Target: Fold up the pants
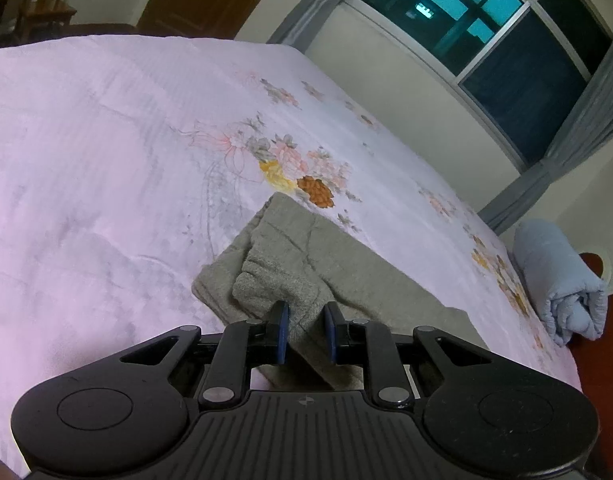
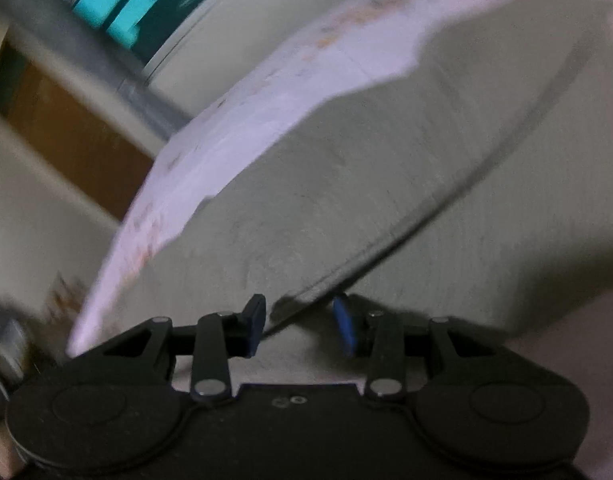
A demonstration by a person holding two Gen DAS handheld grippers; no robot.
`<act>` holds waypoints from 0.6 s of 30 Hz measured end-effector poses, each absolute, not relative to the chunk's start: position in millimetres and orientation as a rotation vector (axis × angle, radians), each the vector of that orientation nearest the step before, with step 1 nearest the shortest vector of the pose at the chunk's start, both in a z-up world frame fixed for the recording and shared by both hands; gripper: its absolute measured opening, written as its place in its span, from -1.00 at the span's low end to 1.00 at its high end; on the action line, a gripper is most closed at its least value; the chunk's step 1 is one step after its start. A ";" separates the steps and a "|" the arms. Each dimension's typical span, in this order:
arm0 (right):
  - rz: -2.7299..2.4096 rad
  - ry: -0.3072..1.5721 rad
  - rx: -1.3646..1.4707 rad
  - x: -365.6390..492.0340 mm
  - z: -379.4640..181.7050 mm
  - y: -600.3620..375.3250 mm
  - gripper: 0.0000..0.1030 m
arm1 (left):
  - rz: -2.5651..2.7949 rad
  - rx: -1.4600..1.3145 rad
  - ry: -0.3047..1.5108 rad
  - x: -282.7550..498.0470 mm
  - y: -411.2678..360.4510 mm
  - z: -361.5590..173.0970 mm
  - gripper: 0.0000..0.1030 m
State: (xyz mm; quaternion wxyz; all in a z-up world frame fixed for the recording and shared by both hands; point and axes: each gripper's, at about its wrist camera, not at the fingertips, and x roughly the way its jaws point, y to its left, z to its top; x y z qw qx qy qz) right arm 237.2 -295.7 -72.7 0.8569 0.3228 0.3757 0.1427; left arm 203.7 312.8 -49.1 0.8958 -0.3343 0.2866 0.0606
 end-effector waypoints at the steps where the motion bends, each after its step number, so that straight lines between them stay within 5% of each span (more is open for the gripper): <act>1: 0.281 0.795 0.776 240.2 -80.2 -301.8 -0.43 | 0.119 -0.694 0.592 204.4 314.1 -49.4 -0.63; 2: 0.271 0.791 0.870 243.2 -86.8 -308.0 -0.51 | 0.114 -0.695 0.594 206.5 315.2 -49.3 -0.63; 3: 0.282 0.785 0.972 247.8 -93.4 -313.8 -1.00 | 0.105 -0.700 0.596 210.6 317.5 -47.9 -0.63; 5: 0.309 0.755 1.005 256.2 -86.7 -316.2 -1.00 | 0.066 -0.710 0.559 221.7 323.9 -33.3 -0.68; 7: 0.369 0.651 0.903 255.1 -48.6 -308.1 -1.00 | -0.019 -0.694 0.406 225.2 327.7 2.3 -0.99; 10: 0.435 0.479 0.812 229.8 1.5 -306.3 -1.00 | -0.110 -0.680 0.206 214.6 338.9 42.9 -1.00; 18: 0.340 0.731 0.701 194.3 -94.8 -294.2 -1.00 | 0.089 -0.749 0.561 188.7 349.4 -65.7 -0.99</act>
